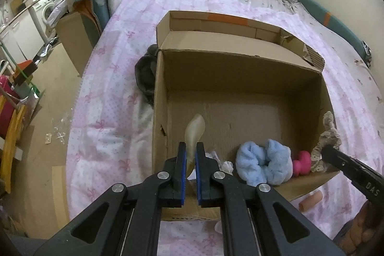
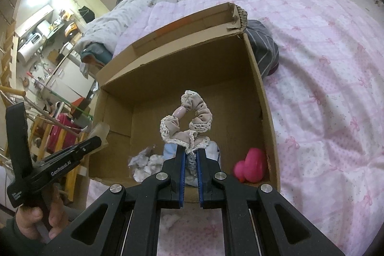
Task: Organize soft objects
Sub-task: 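Carry both held items over the box and open the left gripper, then open the right gripper to drop the lace scrunchie into the box, then grasp the tan foam tube on the bed with the right gripper, then grasp the white cloth with the left gripper while the right holds the tube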
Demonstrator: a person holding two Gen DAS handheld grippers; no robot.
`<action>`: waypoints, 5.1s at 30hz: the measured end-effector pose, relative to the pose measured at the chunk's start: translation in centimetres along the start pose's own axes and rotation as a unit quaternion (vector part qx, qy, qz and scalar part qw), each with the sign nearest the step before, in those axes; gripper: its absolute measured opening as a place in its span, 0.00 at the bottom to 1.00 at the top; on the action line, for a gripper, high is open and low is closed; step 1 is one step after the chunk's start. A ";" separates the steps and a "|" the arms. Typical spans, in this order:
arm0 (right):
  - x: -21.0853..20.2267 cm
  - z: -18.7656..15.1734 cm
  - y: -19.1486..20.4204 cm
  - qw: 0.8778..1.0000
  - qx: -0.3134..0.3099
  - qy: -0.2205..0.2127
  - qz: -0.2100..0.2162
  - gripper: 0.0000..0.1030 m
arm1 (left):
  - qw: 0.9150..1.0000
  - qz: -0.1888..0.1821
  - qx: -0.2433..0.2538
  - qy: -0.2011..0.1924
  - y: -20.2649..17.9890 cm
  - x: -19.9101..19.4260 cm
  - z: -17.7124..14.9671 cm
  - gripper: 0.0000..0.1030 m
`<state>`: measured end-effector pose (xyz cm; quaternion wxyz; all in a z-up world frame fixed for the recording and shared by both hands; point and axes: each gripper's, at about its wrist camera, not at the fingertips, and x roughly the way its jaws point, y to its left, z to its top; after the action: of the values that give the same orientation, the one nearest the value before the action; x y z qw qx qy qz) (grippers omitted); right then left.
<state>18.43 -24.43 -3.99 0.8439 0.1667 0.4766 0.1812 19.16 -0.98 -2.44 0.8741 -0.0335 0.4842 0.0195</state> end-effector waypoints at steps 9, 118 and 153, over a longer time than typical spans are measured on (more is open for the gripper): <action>1.0 -0.1 -0.4 1.000 0.006 0.018 -0.019 0.10 | 1.000 -0.005 0.009 0.000 -0.4 0.2 -0.4 0.07; 2.3 -4.8 -5.3 0.983 0.004 0.142 -0.113 0.09 | 0.994 -0.040 -0.085 0.054 2.2 -3.0 -7.0 0.63; -0.8 -6.5 -2.2 0.992 0.002 0.115 -0.044 0.09 | 0.982 -0.057 0.092 0.156 -7.0 6.8 -10.1 0.24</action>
<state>12.71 -26.07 -7.62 0.7904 0.1255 0.5777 0.1603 14.66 -8.70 -13.29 0.7867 0.0170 0.6118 -0.0810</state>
